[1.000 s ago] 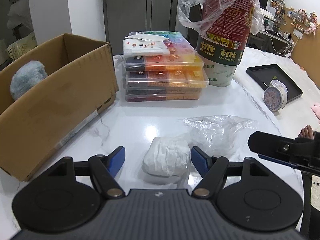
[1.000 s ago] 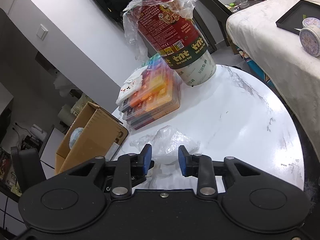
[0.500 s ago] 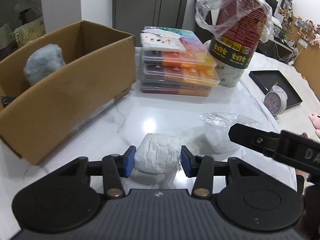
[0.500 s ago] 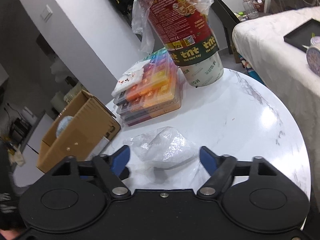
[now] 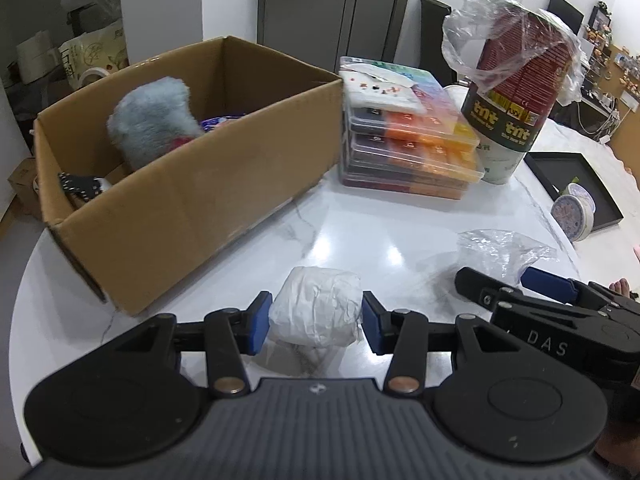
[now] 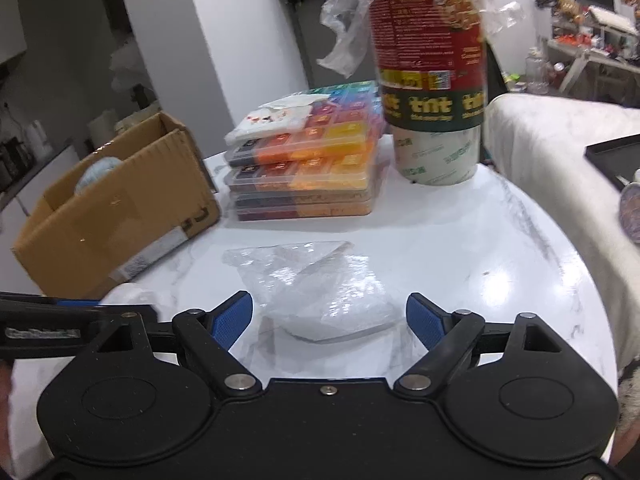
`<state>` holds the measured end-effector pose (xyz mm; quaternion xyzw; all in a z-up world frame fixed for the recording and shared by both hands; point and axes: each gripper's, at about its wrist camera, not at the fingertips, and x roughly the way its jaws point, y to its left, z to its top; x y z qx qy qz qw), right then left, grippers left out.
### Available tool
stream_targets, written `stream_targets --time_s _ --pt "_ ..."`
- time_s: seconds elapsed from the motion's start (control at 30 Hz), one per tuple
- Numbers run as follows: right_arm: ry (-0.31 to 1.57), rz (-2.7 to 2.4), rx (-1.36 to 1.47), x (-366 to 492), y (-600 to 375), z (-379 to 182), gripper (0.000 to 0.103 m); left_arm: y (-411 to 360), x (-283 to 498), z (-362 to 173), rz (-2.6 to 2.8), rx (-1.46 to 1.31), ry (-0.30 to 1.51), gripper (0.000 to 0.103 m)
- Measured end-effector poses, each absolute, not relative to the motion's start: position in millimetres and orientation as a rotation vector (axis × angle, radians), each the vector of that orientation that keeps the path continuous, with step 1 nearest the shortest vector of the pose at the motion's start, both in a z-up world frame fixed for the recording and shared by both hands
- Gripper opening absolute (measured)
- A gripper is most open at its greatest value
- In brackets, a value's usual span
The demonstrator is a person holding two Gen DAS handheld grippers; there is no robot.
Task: Organize soft objects
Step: 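Lift the white plastic bag with the left gripper and carry it toward the box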
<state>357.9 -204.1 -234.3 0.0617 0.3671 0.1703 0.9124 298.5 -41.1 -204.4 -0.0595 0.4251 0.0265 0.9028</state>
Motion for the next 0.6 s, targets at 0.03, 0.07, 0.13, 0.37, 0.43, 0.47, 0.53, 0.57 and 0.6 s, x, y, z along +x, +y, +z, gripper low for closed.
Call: stream_targets --time_s 0.03,0.07,0.13,0.37,0.43,0.47,0.53,0.57,0.6 --pt "0.757 0.361 0.131 357.0 -204.9 -234.3 0.068 -40.2 297.2 -203.6 0.055 -0.123 0.878 0.046" --pt "0.756 0.370 0.131 355.4 -205.0 -233.7 0.066 -39.4 295.4 -202.4 0.055 -0.122 0.877 0.046" --pt "0.759 0.376 0.124 349.7 -204.6 -231.0 0.062 -38.2 292.8 -200.0 0.054 -0.124 0.873 0.046" --pt "0.762 0.394 0.117 331.6 -199.2 -214.2 0.051 -35.4 282.3 -186.1 0.036 -0.118 0.851 0.046" --pt "0.762 0.393 0.120 327.4 -198.3 -208.8 0.050 -33.3 278.4 -182.5 0.032 -0.121 0.849 0.046" --pt "0.764 0.389 0.123 326.3 -198.3 -206.8 0.049 -32.1 276.1 -180.7 0.032 -0.122 0.848 0.046" --pt "0.777 0.381 0.134 325.0 -199.5 -202.9 0.044 -29.4 271.7 -176.3 0.033 -0.122 0.845 0.046" --pt "0.784 0.376 0.142 324.1 -200.7 -201.5 0.044 -27.5 269.1 -173.4 0.033 -0.122 0.843 0.046" --pt "0.790 0.374 0.149 323.0 -201.8 -199.5 0.044 -26.1 267.3 -171.1 0.032 -0.122 0.841 0.046"
